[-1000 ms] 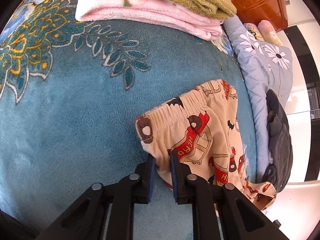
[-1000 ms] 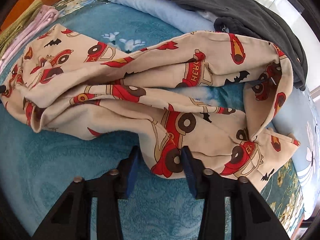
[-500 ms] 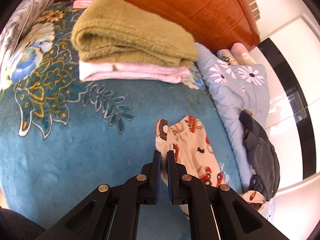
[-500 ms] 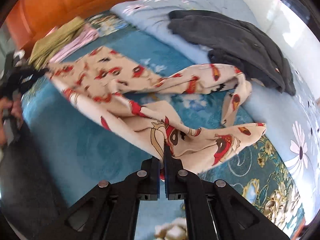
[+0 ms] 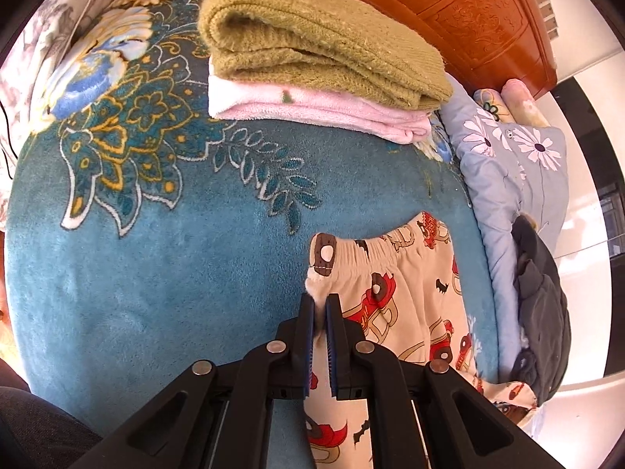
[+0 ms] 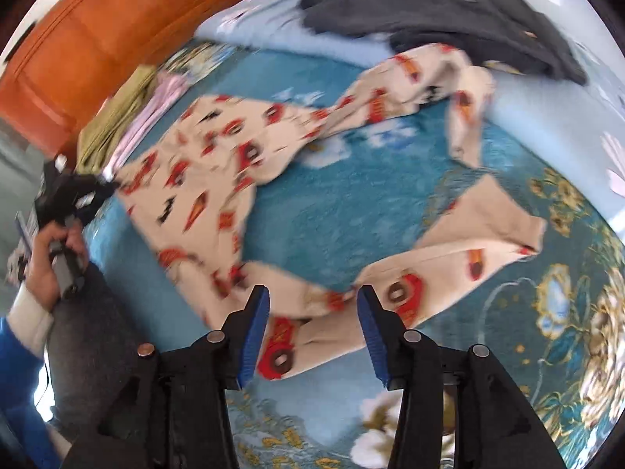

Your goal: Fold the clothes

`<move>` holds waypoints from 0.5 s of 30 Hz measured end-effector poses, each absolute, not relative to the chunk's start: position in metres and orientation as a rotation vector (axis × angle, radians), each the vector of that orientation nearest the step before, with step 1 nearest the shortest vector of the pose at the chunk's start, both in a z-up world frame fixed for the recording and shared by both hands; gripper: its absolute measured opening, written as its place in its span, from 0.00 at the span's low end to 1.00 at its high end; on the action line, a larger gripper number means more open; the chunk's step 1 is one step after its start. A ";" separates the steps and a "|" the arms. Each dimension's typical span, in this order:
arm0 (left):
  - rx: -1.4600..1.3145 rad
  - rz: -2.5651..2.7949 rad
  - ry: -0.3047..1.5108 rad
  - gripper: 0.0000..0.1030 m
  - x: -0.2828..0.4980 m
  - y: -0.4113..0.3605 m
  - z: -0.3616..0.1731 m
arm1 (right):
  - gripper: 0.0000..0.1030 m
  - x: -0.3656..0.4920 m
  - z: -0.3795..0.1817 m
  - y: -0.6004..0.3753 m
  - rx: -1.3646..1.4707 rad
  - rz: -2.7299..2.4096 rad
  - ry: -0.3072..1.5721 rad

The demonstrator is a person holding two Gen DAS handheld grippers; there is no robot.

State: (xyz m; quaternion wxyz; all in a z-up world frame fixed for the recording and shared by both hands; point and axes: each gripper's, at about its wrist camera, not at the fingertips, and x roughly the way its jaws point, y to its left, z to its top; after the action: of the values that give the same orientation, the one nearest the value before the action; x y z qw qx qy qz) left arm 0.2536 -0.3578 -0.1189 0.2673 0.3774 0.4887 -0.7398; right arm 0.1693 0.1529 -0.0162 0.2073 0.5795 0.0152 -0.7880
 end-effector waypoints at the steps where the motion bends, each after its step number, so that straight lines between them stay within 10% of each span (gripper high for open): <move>1: 1.014 -1.987 1.338 0.06 0.255 -0.359 -0.120 | 0.47 0.156 -0.020 0.176 1.658 -2.267 -0.033; 7: 1.026 -1.980 1.324 0.06 0.254 -0.357 -0.120 | 0.47 0.116 -0.073 0.282 1.893 -2.426 -0.703; 15: 1.037 -1.962 1.311 0.06 0.254 -0.356 -0.122 | 0.41 0.103 -0.115 0.311 1.943 -2.352 -1.133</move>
State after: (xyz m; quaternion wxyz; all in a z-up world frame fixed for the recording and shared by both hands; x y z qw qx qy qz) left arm 0.2535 -0.3562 -0.1222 0.2784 0.3863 0.4884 -0.7312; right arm 0.1031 0.3108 -0.1149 -0.0564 0.5961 -0.3475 -0.7216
